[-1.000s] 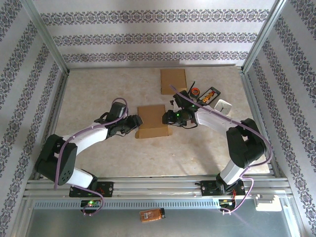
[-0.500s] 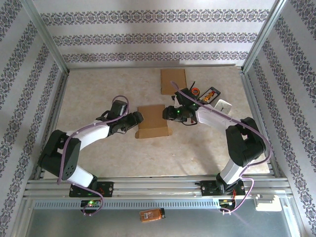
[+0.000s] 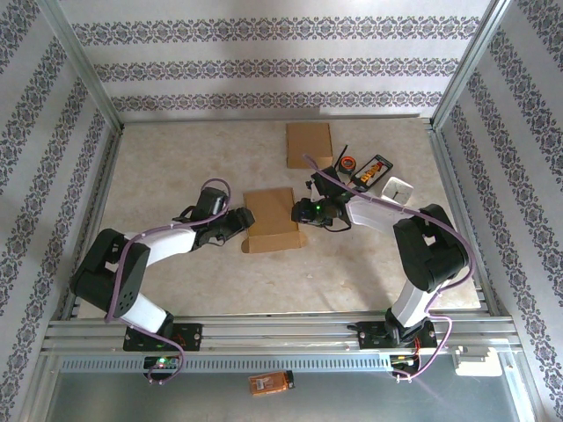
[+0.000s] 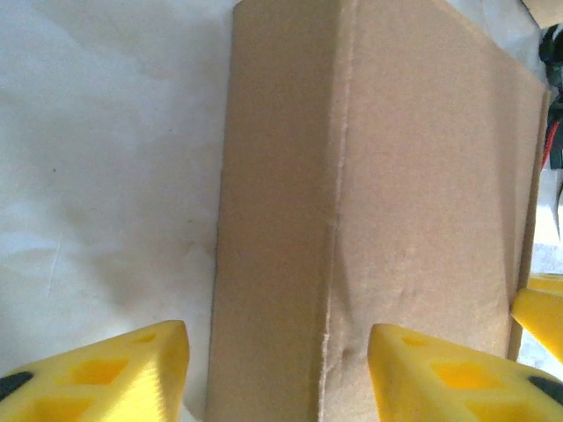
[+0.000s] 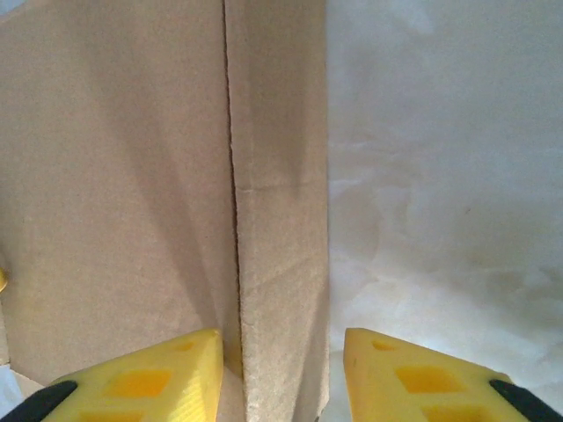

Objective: Fold the paper box

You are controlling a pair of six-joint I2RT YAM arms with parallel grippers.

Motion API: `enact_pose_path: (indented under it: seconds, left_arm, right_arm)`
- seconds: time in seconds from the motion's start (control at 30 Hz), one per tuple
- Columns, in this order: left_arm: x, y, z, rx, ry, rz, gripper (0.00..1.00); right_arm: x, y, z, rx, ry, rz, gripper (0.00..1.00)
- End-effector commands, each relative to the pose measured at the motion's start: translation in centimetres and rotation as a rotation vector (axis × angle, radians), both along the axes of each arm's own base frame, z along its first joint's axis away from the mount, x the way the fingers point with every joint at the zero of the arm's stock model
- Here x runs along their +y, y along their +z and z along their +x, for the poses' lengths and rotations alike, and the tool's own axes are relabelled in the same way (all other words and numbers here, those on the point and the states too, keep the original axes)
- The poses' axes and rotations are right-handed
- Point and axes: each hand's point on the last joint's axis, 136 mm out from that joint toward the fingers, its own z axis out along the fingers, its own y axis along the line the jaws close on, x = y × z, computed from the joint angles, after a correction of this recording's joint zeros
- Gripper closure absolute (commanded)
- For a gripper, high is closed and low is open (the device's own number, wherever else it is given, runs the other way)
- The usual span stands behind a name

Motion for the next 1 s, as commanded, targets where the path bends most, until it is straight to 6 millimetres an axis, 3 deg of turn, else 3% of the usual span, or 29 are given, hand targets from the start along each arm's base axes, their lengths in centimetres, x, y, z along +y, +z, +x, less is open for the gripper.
enact_pose_path:
  seconds: [0.0, 0.17, 0.27, 0.47, 0.97]
  left_arm:
    - [0.6, 2.8, 1.0, -0.067, 0.027, -0.005, 0.35]
    - [1.2, 6.0, 2.4, -0.169, 0.056, 0.003, 0.28]
    - [1.9, 6.4, 3.1, -0.191, 0.084, 0.016, 0.27]
    - [2.3, 5.9, 3.3, -0.182, 0.12, -0.005, 0.23]
    - [1.4, 3.9, 3.2, -0.127, 0.121, -0.093, 0.17]
  right_arm:
    - [0.2, 3.1, 1.4, -0.058, -0.011, 0.026, 0.56]
    - [0.2, 4.3, 3.4, -0.093, -0.033, 0.045, 0.57]
    - [0.5, 3.9, 4.3, -0.09, -0.041, 0.067, 0.6]
    - [0.6, 2.4, 4.8, -0.064, -0.039, 0.06, 0.67]
    - [1.1, -1.6, 2.6, 0.046, -0.033, 0.123, 0.89]
